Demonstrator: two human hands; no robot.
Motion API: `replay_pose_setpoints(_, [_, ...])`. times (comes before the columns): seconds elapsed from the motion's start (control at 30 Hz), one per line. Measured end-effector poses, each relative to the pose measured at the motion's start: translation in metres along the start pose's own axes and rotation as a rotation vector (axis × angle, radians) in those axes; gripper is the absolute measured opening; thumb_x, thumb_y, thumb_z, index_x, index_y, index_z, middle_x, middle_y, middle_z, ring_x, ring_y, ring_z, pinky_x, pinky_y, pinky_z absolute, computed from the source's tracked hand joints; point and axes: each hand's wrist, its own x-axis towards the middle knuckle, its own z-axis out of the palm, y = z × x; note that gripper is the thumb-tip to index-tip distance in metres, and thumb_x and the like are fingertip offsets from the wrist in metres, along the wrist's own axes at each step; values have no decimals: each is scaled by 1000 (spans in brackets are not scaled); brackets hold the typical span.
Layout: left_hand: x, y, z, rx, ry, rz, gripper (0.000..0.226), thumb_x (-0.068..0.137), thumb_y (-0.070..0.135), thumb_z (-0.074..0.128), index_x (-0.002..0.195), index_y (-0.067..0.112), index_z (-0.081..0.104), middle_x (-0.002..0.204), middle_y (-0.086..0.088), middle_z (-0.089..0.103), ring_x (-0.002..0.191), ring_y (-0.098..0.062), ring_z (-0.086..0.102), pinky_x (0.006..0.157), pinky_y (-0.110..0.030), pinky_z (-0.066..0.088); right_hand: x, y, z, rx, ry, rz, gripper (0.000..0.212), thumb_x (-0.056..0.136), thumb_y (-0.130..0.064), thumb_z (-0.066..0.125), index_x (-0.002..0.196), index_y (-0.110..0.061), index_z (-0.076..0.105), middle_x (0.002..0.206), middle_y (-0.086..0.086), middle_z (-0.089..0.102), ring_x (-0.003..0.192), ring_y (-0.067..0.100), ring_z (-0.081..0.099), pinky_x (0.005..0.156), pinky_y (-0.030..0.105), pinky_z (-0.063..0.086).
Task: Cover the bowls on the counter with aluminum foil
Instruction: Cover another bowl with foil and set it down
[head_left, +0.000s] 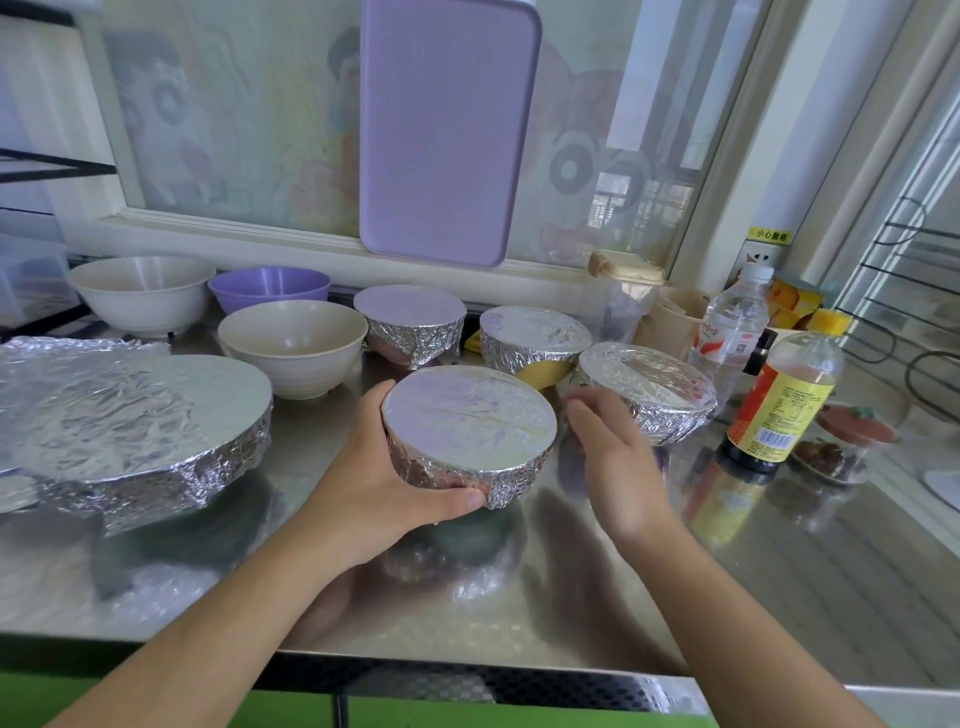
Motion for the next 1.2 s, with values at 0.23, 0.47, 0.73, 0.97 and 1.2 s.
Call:
replay_pose_setpoints(0.23, [-3,2,0,33,11,8,114,55,28,105,135,54,28,117,53,50,111,30,48,81,6,37,7,2,24,323,-246,142,50,107,-39,57,155,-27,51,151,-20,56,132,-9,52,120,23,33])
replay_pose_setpoints(0.47, [0,2,-3,37,-10,0,106,51,27,106,123,62,38,117,51,55,112,26,52,83,4,39,0,3,23,378,-259,95,71,91,-56,67,155,-31,51,154,-21,53,139,-5,50,125,33,31])
replay_pose_setpoints(0.73, [-7,3,-11,157,-72,-8,118,80,31,91,162,49,8,158,39,28,131,29,31,100,-2,27,-6,8,2,194,-269,-17,30,108,-14,51,127,-24,72,123,-9,76,119,7,67,97,27,48])
replay_pose_setpoints(0.97, [-18,18,3,118,-67,-58,137,70,43,81,163,37,-19,170,24,-1,148,9,10,118,-23,17,-3,-2,8,245,-148,-13,28,98,-33,63,122,-20,68,111,-7,71,106,11,65,97,34,44])
replay_pose_setpoints(1.2, [-19,28,25,69,26,-47,165,52,57,100,162,36,-21,168,19,11,153,1,16,125,-29,20,-1,-5,20,440,-239,130,52,105,-36,59,155,-26,51,153,-15,55,127,-10,54,121,29,33])
